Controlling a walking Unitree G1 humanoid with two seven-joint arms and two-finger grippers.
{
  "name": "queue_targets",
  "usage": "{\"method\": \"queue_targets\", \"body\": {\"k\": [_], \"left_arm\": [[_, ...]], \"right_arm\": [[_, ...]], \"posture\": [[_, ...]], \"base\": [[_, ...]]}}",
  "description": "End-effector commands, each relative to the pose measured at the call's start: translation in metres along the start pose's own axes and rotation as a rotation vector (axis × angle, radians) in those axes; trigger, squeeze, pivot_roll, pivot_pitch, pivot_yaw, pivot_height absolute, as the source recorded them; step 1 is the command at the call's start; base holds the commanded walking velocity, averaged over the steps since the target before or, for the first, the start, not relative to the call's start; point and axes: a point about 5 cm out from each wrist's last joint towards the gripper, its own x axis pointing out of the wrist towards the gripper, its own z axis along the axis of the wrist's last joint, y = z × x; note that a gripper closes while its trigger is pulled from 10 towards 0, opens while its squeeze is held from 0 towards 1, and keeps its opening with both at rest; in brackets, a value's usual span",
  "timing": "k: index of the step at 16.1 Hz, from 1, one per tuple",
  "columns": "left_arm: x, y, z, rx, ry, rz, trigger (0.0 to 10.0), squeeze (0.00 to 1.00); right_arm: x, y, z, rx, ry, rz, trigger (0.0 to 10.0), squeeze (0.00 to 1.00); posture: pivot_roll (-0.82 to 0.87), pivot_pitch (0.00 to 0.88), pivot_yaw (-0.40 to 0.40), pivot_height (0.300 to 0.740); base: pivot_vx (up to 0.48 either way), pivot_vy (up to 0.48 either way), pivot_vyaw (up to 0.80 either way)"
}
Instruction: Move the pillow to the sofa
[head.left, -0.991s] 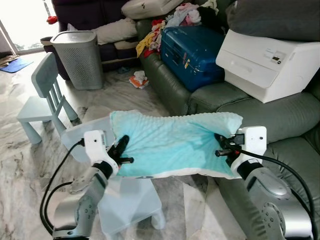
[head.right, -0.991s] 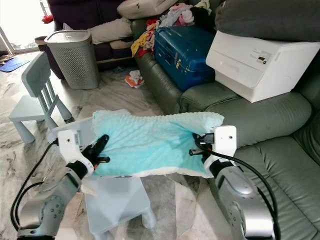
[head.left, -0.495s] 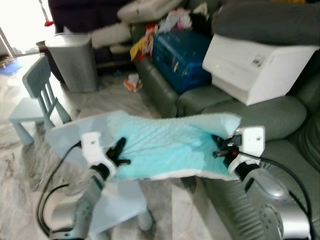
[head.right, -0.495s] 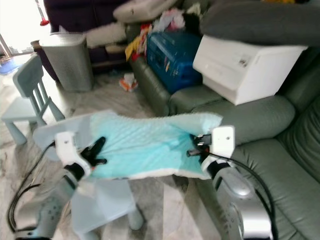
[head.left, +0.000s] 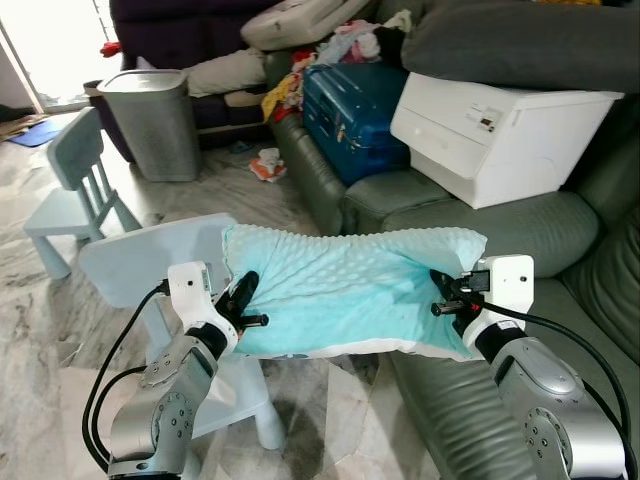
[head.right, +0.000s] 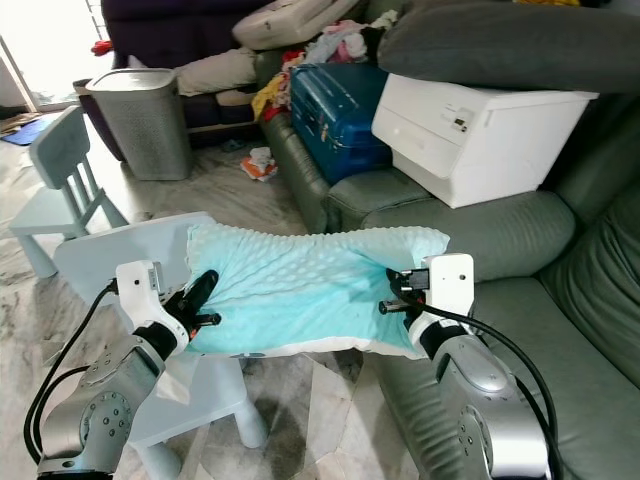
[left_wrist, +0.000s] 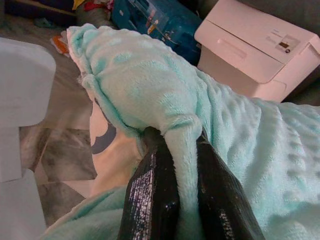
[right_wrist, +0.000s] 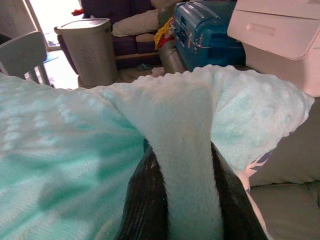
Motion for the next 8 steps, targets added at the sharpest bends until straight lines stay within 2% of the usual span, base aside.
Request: {"method": "queue_targets", "body": {"k": [1,3,7,8], "left_arm": [[0.0015,0.0009,0.0035,0.008,-0.004,0.003,10.0,0.00],[0.0024,0.0010,0.0048,0.008,-0.008,0.005,10.0,0.00],[0.0038,0.0031,0.0073,0.016,-0.014,0.014,10.0,0.00],[0.0048,0.0041,0.0082,0.015,-0.017,0.017,10.0,0.00]], "right_arm": [[0.0008,0.0038,0.0081,-0.010,-0.031,0.013,10.0,0.00],[0.0014,0.0041,0.0074,-0.007,-0.024,0.014,10.0,0.00],[0.0021,0.0042,0.0081,-0.006,-0.026,0.015,10.0,0.00],[0.0026,0.0042,0.0087,-0.007,-0.028,0.015,10.0,0.00]], "posture": [[-0.19,0.000,0.015,0.740],[-0.18,0.000,0.015,0.740],[-0.18,0.000,0.015,0.740],[-0.18,0.000,0.014,0.740]], "base": [[0.000,0.000,0.00],[0.000,0.000,-0.66],[0.000,0.000,0.00],[0.000,0.000,-0.80]]}}
